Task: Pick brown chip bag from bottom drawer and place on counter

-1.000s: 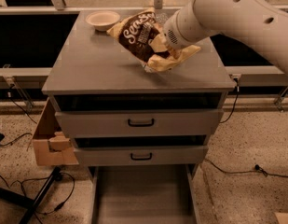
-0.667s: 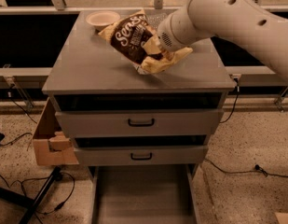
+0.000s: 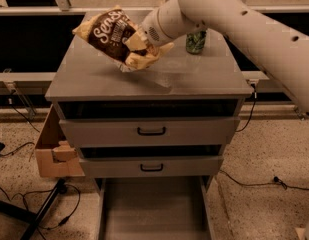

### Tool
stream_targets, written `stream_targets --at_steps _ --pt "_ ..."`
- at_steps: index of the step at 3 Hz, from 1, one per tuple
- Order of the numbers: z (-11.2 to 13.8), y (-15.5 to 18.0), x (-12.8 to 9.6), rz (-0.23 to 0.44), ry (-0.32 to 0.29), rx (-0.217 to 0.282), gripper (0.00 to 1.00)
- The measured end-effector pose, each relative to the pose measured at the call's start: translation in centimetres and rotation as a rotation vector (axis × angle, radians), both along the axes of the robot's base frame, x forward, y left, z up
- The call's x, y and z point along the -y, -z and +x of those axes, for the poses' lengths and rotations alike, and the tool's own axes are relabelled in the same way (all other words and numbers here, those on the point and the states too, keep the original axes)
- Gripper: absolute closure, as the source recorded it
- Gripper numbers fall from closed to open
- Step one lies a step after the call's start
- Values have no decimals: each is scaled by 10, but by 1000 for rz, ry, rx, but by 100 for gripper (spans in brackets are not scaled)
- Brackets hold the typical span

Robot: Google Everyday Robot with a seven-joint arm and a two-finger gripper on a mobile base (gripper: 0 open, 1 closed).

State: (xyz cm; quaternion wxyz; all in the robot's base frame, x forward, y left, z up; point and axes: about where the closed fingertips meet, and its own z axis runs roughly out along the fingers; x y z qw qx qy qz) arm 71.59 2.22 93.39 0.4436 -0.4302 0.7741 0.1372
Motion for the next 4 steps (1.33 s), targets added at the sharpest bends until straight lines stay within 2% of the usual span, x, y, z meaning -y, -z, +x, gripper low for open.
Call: stream_targets --at_steps 1,4 --pt "4 -5 -1 6 -2 11 82" --pt "2 -1 -6 4 -10 5 13"
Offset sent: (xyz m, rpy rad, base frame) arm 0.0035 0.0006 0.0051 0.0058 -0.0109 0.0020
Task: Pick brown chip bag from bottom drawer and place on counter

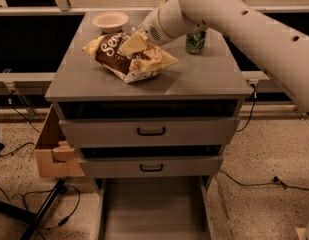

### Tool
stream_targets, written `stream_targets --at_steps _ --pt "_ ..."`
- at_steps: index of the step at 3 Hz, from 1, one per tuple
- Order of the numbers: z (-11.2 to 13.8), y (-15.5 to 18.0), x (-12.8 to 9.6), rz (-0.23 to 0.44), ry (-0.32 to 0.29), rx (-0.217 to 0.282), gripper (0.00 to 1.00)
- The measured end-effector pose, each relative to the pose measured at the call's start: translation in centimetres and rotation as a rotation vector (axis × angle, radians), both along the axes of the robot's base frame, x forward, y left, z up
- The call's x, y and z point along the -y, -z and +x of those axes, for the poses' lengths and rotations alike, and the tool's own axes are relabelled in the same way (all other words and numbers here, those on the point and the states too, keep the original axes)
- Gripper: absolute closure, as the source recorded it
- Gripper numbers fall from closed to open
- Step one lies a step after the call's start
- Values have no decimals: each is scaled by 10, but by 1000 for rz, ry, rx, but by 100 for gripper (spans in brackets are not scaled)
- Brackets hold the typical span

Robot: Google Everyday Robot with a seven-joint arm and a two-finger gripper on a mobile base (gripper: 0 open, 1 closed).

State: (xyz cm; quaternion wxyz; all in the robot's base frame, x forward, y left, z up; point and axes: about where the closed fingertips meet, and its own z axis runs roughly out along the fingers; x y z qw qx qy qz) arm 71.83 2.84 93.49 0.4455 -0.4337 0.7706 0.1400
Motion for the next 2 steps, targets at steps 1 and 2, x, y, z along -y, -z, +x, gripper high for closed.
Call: stream_targets --at_steps 1,2 --pt "0 1 -2 0 -3 -1 0" --pt "1 -6 -4 -17 -11 -4 0"
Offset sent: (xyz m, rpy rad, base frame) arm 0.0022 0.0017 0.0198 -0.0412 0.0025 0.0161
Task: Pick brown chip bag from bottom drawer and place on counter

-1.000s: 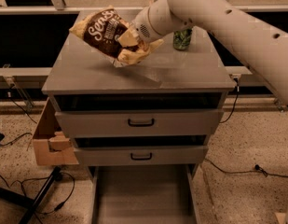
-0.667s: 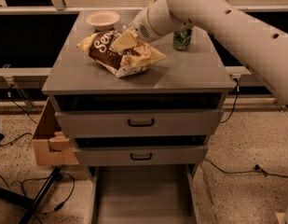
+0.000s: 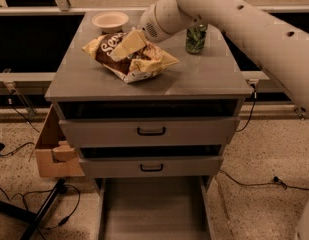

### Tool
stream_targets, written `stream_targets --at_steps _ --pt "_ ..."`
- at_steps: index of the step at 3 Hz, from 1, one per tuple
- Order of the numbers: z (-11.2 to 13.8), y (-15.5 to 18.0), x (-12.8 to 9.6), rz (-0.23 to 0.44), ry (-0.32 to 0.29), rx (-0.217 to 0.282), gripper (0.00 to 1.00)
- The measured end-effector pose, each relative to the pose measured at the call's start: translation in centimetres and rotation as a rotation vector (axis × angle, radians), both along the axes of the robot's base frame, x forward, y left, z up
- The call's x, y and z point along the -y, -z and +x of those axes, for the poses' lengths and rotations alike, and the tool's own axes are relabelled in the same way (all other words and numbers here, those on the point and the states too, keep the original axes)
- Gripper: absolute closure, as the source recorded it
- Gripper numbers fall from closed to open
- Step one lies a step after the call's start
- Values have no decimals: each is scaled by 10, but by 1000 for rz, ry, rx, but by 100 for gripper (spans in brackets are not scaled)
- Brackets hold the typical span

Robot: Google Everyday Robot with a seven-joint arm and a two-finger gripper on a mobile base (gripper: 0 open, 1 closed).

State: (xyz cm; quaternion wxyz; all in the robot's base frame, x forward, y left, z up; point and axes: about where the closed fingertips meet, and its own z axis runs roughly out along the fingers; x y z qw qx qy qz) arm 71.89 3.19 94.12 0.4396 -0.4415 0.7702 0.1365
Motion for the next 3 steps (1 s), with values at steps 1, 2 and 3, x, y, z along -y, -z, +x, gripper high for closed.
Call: stream_targets --at_steps 1,2,3 --pt "-4 -44 -5 -42 -61 40 0" --pt "-21 -111 11 -76 -135 98 0" --pt "-71 -185 36 -53 -172 168 0"
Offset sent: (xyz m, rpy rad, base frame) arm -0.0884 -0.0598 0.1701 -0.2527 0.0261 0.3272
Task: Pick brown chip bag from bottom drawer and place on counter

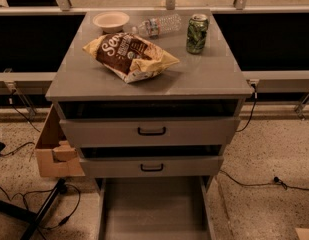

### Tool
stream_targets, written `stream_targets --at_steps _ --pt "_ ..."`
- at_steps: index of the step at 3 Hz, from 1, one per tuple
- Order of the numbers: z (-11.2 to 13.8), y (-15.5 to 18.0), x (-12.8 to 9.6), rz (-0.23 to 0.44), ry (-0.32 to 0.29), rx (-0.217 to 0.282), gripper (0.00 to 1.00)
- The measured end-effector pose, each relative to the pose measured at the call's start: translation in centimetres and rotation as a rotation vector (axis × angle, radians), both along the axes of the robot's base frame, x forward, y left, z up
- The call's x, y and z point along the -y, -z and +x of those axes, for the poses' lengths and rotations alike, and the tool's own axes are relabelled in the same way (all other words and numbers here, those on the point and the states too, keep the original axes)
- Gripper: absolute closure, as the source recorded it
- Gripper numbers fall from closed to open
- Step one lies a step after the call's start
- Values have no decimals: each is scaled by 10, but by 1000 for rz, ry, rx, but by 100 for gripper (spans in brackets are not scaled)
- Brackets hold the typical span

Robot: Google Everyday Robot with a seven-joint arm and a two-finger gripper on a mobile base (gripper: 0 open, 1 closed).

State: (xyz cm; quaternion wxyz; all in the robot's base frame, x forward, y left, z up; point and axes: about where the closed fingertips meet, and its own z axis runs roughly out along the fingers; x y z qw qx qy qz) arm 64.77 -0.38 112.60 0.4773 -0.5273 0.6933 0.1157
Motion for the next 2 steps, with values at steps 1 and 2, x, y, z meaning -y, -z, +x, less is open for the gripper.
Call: stream_targets --at_steps 1,2 --pt "-96 -67 21 129 78 56 0" --pt "-166 -106 10 213 185 117 0"
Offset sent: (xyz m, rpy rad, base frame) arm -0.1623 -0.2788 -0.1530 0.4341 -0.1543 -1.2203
